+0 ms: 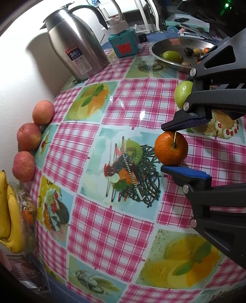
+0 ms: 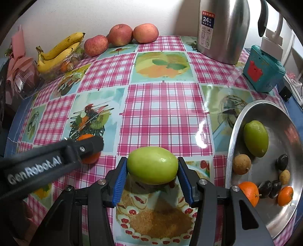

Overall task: Organize fruits
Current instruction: 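Lift the tangerine and green apple and carry them over the steel bowl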

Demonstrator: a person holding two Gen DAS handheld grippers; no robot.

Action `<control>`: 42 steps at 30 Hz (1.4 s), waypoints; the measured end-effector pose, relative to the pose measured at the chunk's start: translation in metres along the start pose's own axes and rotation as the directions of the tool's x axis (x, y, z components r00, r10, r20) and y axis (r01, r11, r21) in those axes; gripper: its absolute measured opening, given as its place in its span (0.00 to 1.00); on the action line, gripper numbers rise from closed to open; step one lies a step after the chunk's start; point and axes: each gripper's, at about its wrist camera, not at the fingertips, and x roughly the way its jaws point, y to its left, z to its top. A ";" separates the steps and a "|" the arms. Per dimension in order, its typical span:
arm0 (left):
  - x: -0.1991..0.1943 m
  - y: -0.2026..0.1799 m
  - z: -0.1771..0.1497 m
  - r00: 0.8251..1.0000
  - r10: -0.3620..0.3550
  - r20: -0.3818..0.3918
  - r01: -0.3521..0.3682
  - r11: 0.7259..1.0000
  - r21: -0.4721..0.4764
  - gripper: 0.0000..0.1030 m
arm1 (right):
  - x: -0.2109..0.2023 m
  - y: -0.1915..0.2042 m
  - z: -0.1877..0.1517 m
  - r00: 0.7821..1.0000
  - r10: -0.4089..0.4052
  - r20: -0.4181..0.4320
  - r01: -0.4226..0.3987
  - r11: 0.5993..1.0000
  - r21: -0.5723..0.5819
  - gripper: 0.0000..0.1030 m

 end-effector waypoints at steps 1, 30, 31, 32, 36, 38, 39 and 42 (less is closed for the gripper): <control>-0.003 0.000 0.000 1.000 -0.001 0.003 0.001 1.000 0.000 0.38 | -0.002 -0.001 0.000 1.000 -0.001 0.002 0.001 1.000 -0.002 0.51; -0.091 0.005 -0.040 0.993 0.007 0.115 -0.013 0.999 0.048 0.38 | -0.086 -0.012 -0.035 0.998 -0.007 0.064 0.005 0.999 0.034 0.51; -0.093 0.004 -0.042 0.993 0.002 0.119 -0.008 0.999 0.052 0.37 | -0.089 -0.012 -0.036 0.998 -0.007 0.066 0.004 0.999 0.036 0.51; -0.096 0.003 -0.043 0.992 -0.004 0.124 -0.003 0.998 0.057 0.37 | -0.092 -0.013 -0.038 0.998 -0.007 0.067 0.004 0.999 0.037 0.51; -0.101 -0.002 -0.047 0.991 0.001 0.137 -0.011 0.997 0.073 0.37 | -0.101 -0.015 -0.046 0.997 -0.013 0.074 0.010 0.999 0.039 0.51; -0.100 -0.004 -0.047 0.991 0.004 0.135 -0.014 0.997 0.078 0.38 | -0.104 -0.017 -0.049 0.997 -0.020 0.070 0.017 0.999 0.040 0.51; -0.099 -0.004 -0.047 0.991 0.005 0.133 -0.016 0.997 0.080 0.38 | -0.105 -0.018 -0.050 0.997 -0.026 0.070 0.023 0.999 0.042 0.51; -0.096 -0.007 -0.048 0.991 0.019 0.129 -0.031 0.995 0.090 0.37 | -0.104 -0.025 -0.049 0.997 -0.022 0.067 0.018 0.998 0.060 0.51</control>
